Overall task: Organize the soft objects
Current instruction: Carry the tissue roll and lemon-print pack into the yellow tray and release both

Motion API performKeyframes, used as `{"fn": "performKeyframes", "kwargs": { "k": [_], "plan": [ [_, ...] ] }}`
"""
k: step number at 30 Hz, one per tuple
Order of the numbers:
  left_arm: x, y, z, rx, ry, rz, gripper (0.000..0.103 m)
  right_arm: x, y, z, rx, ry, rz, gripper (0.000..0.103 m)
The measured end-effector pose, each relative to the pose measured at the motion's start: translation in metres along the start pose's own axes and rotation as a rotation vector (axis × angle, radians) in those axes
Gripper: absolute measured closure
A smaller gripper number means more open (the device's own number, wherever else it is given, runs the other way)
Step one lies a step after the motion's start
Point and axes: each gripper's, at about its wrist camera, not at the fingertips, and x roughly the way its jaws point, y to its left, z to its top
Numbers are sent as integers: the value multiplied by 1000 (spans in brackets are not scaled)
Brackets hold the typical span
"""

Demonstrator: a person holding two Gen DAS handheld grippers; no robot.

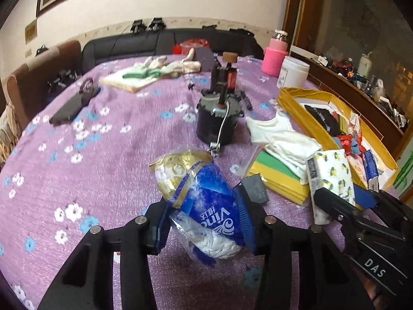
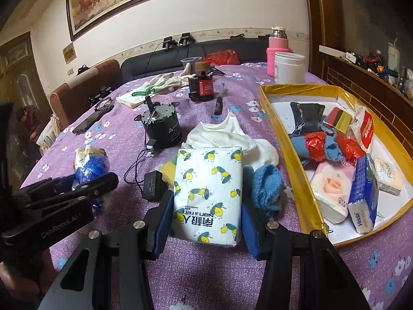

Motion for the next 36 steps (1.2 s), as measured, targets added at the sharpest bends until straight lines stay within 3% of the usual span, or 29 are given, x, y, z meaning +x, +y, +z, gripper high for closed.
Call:
{"fn": "performKeyframes", "kwargs": {
  "k": [16,28,36],
  "plan": [
    [-21,-2,5,13,-50,-10,58,-22,-14,5,24,-71,12,50],
    [-22,-41,24,81,-47,-80,58,-39,-56,13,125,-112,10,50],
    [-8,-88,47,132,-24,-169,58,-47,-104,21,227,-135,-11,50]
  ]
}}
